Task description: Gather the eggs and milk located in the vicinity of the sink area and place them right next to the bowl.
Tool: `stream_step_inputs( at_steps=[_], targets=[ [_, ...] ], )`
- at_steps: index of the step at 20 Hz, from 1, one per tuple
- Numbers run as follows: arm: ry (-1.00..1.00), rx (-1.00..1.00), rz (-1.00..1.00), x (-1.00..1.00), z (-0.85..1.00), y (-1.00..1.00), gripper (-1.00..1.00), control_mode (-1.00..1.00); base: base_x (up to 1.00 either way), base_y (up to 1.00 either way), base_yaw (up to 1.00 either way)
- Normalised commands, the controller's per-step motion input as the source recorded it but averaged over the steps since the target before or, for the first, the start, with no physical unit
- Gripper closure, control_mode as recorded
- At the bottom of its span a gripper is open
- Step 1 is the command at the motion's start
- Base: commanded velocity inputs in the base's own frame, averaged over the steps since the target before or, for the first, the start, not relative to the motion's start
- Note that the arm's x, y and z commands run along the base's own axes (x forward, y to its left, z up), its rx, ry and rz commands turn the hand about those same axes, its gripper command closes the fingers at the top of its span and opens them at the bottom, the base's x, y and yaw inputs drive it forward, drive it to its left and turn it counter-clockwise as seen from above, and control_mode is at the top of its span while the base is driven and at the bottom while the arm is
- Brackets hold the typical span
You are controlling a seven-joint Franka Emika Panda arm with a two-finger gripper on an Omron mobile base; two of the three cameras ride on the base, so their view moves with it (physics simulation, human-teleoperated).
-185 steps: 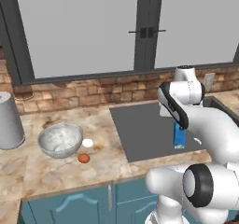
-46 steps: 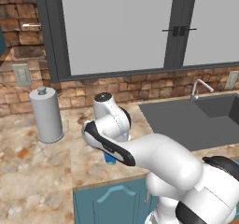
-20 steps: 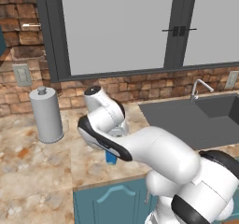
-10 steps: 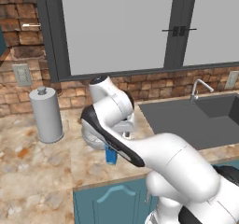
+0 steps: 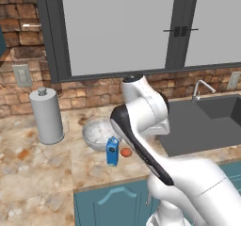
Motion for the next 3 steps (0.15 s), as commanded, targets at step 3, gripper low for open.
stream_step_inputs(
  at_steps=[3],
  targets=[
    [0.01,0.06,0.04,-0.01,-0.13,-0.37,-1.00,-1.00,0.00,0.00,0.00]
  ],
)
